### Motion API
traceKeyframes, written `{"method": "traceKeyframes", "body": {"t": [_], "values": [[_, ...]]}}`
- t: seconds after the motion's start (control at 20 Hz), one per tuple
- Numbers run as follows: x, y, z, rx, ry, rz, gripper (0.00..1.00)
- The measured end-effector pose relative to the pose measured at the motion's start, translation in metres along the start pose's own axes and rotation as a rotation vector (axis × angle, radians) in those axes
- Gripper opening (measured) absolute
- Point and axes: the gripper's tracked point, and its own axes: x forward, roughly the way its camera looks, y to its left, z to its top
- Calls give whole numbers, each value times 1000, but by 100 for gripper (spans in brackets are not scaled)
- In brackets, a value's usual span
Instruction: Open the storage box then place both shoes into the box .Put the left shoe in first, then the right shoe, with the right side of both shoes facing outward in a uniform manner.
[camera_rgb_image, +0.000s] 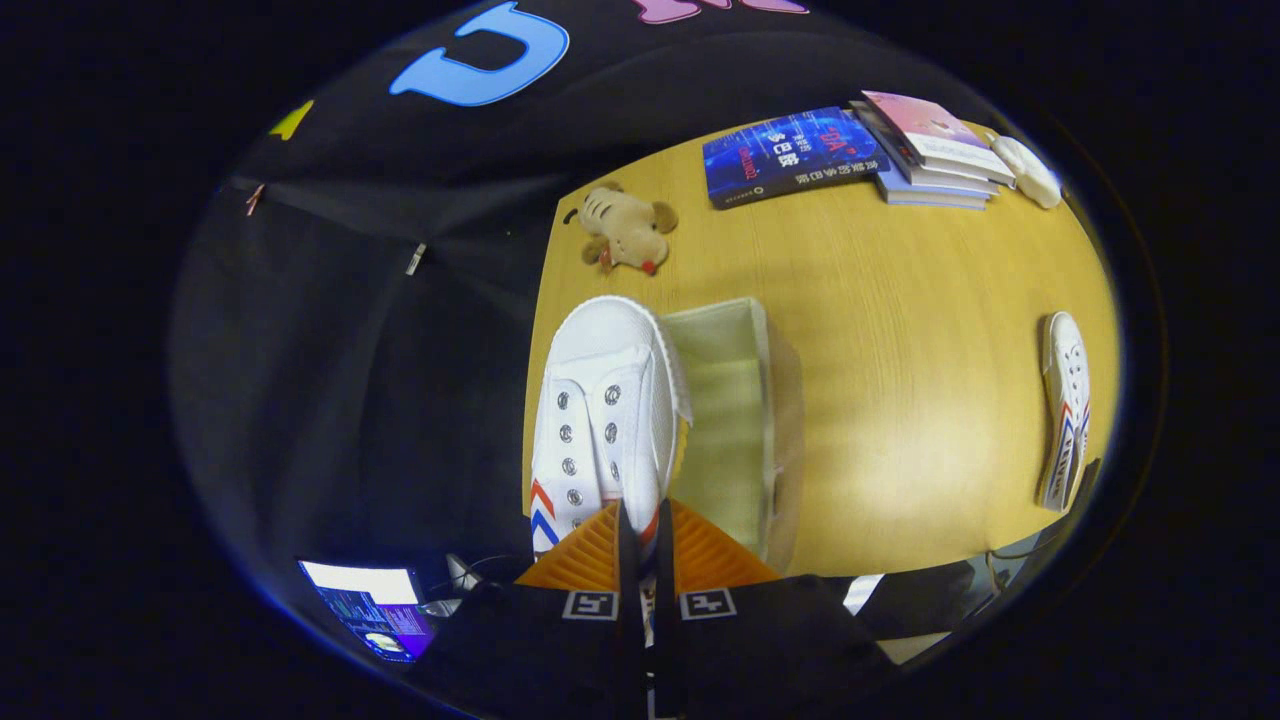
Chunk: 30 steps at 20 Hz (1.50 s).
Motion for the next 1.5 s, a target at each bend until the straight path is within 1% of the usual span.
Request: {"method": "traceKeyframes", "body": {"t": [0.1,0.2,0.3,0.5,0.65,0.95,1.05,1.1,1.2,1.25,1.45,1.5], "values": [[21,3,-9,19,27,-21,8],[32,2,-15,12,44,-44,8],[47,4,-13,6,48,-63,8],[65,2,-6,-7,38,-66,8],[75,-4,-9,-26,52,-78,14],[84,1,-17,11,80,-41,14],[83,14,-12,29,66,13,23],[84,21,-8,34,54,38,29],[78,22,-1,20,34,47,29],[76,23,-1,12,28,56,36],[61,28,1,-8,7,100,68],[55,28,3,-11,2,113,71]]}}
